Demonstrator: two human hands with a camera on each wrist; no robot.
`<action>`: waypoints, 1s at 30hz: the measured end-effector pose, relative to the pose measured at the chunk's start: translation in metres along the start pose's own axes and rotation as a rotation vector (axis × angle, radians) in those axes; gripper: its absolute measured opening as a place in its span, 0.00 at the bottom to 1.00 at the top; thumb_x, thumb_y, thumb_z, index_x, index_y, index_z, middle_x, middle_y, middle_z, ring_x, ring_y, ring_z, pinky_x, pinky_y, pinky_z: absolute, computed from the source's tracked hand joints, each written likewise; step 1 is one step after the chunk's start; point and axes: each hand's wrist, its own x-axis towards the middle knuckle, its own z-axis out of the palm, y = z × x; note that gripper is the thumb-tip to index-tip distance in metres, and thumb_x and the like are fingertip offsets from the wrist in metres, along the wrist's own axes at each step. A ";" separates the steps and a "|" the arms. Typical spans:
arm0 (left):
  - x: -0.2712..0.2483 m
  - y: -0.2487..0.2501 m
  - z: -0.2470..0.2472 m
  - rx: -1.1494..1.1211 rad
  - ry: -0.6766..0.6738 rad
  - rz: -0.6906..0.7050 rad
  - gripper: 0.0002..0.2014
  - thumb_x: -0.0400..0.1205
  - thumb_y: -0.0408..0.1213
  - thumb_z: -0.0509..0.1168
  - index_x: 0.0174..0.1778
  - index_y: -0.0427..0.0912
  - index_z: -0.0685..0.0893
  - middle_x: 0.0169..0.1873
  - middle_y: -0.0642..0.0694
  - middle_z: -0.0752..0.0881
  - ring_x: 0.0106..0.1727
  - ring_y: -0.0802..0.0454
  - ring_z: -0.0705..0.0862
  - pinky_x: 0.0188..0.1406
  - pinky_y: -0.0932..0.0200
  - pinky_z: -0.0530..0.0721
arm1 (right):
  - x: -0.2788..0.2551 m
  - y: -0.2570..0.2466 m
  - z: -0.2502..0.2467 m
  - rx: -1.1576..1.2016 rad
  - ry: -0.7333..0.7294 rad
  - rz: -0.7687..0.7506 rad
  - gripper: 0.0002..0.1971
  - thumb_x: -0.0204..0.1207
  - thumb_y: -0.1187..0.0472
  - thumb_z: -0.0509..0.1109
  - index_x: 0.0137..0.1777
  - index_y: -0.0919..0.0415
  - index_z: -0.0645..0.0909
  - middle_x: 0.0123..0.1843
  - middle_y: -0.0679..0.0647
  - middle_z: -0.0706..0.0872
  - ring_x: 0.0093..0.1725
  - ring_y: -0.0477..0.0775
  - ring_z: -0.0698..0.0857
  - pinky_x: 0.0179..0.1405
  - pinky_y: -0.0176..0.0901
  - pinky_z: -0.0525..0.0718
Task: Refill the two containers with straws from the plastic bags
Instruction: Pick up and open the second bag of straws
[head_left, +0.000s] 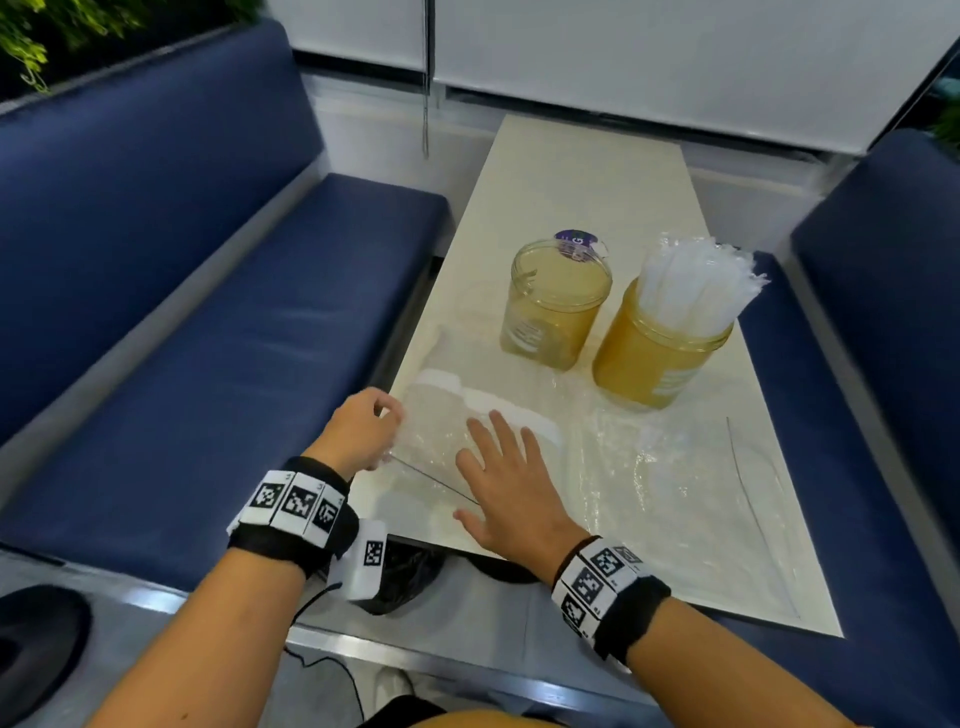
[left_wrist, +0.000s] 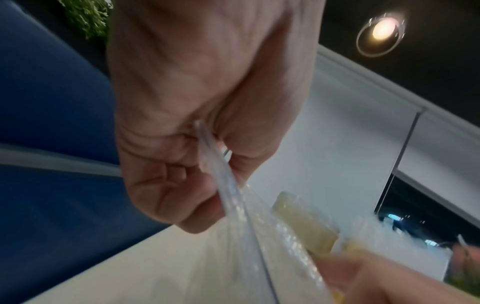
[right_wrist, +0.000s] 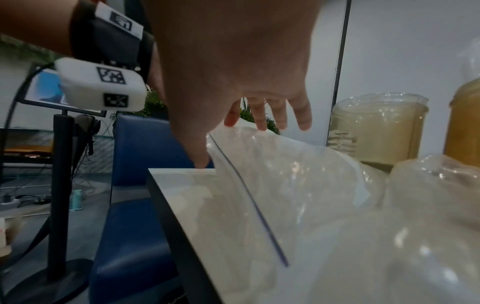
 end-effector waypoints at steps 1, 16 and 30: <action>-0.001 0.008 -0.005 -0.034 0.002 0.022 0.06 0.86 0.40 0.61 0.52 0.48 0.83 0.38 0.44 0.84 0.31 0.50 0.80 0.25 0.58 0.78 | 0.000 -0.001 -0.005 -0.020 0.060 -0.006 0.28 0.68 0.46 0.79 0.62 0.58 0.77 0.78 0.65 0.76 0.78 0.73 0.74 0.68 0.73 0.79; -0.048 0.116 -0.042 -0.417 -0.172 0.377 0.11 0.85 0.27 0.66 0.61 0.43 0.82 0.38 0.36 0.88 0.28 0.50 0.83 0.27 0.60 0.85 | 0.001 0.000 -0.106 0.177 0.577 0.130 0.16 0.80 0.45 0.68 0.36 0.55 0.77 0.35 0.48 0.78 0.33 0.52 0.78 0.20 0.42 0.68; -0.072 0.154 -0.021 -0.216 -0.016 0.576 0.09 0.79 0.49 0.75 0.41 0.47 0.92 0.37 0.53 0.91 0.40 0.47 0.91 0.37 0.44 0.93 | 0.013 0.042 -0.173 0.581 0.652 0.238 0.19 0.76 0.51 0.78 0.25 0.47 0.76 0.22 0.46 0.81 0.25 0.50 0.80 0.29 0.52 0.84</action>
